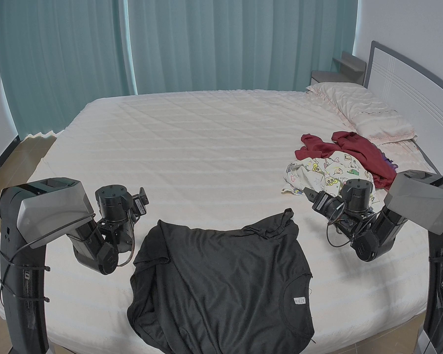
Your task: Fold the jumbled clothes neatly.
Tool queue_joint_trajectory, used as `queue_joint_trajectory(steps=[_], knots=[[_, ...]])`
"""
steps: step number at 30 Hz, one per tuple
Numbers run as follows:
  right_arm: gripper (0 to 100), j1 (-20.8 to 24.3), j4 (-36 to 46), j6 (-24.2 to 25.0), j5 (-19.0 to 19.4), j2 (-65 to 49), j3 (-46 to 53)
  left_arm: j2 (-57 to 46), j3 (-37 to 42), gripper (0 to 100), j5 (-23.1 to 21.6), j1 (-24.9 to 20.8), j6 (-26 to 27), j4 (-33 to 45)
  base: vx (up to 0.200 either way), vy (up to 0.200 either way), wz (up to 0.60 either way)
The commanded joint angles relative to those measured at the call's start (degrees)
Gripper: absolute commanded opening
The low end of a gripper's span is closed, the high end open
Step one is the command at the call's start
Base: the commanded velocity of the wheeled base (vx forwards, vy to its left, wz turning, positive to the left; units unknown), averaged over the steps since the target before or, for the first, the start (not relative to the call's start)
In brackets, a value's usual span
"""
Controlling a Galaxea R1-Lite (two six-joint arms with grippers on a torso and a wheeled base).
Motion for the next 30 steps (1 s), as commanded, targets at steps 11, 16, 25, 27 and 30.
queue_joint_trajectory(steps=[11,16,25,27,30], knots=[[100,-2.0,-6.0,3.7,12.1,-13.1,27.8,-18.0,28.6,100,-19.3,1.6,-5.3,-0.2,0.0,0.0,0.0],[100,-2.1,-14.5,3.7,14.0,-11.6,37.5,-24.5,39.9,100,-26.6,1.6,-9.7,-0.2,0.0,0.0,0.0],[100,-2.3,-20.8,3.8,20.6,-11.7,49.6,-33.5,50.9,100,-27.3,1.6,-15.8,-0.2,0.0,0.0,0.0],[100,-2.6,-20.8,3.8,21.1,-12.1,49.9,-34.4,50.9,100,-27.2,1.6,-17.4,-0.2,0.0,0.0,0.0],[100,-2.6,-20.8,3.7,21.3,-12.1,49.5,-37.1,50.9,100,-27.1,1.6,-23.0,-0.1,0.0,0.0,0.0]])
